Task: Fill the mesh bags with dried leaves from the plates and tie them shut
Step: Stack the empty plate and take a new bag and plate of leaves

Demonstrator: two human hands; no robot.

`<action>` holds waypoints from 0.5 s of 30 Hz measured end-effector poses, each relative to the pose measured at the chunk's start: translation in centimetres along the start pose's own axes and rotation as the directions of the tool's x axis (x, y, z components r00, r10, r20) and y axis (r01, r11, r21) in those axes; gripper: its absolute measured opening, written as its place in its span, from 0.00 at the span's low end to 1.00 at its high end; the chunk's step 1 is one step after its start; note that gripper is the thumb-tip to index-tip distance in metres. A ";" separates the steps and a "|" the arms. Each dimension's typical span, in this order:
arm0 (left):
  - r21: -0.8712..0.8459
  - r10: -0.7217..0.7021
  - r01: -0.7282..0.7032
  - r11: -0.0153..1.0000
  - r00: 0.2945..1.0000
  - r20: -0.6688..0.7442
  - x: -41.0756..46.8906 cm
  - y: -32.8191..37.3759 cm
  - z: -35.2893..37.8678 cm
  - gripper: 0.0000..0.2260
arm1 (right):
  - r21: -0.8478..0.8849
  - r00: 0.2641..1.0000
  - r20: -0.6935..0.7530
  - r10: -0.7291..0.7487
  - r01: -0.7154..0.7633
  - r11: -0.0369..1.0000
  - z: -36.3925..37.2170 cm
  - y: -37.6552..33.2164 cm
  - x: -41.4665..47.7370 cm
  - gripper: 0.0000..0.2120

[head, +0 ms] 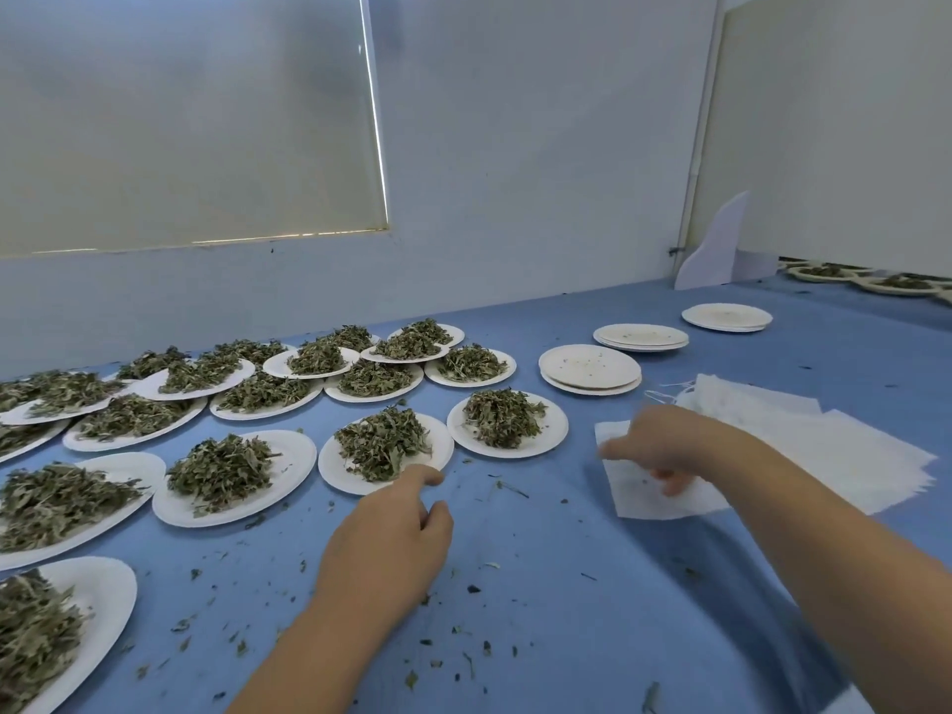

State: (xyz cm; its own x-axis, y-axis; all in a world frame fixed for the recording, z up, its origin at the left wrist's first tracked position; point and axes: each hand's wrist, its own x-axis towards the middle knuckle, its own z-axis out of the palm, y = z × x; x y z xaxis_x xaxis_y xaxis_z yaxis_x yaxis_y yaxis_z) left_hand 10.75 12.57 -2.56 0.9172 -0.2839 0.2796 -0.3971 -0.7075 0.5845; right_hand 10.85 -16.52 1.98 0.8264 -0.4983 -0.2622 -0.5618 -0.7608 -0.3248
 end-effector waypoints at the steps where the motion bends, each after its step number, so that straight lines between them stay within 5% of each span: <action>1: -0.010 -0.005 0.005 1.000 1.000 -0.001 -0.1 0.0 -0.1 0.10 | -0.118 0.997 -0.074 -0.031 0.022 0.993 0.9 -0.2 -0.5 0.19; 5: -0.043 -0.028 0.026 0.999 0.999 -0.027 -0.5 0.2 -0.8 0.09 | -0.266 0.957 -0.252 -0.142 0.073 0.961 4.0 -1.1 -1.6 0.12; 10: -0.088 -0.002 -0.004 0.996 0.998 -0.060 -1.2 0.0 -1.3 0.09 | -0.273 0.959 -0.251 -0.130 0.059 0.960 3.7 -1.5 -2.4 0.08; 15: -0.183 0.015 -0.037 0.982 0.993 -0.119 -1.3 0.0 -2.0 0.09 | -0.062 0.914 -0.170 -0.368 0.363 0.930 2.4 -1.4 -5.2 0.06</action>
State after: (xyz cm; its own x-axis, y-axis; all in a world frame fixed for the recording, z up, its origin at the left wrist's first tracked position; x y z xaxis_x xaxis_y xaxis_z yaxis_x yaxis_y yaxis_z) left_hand 9.53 14.19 -1.40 0.9006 -0.2153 0.3775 -0.4301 -0.5663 0.7031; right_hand 7.27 -11.84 1.58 0.9687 -0.2460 0.0346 -0.2199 -0.9141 -0.3407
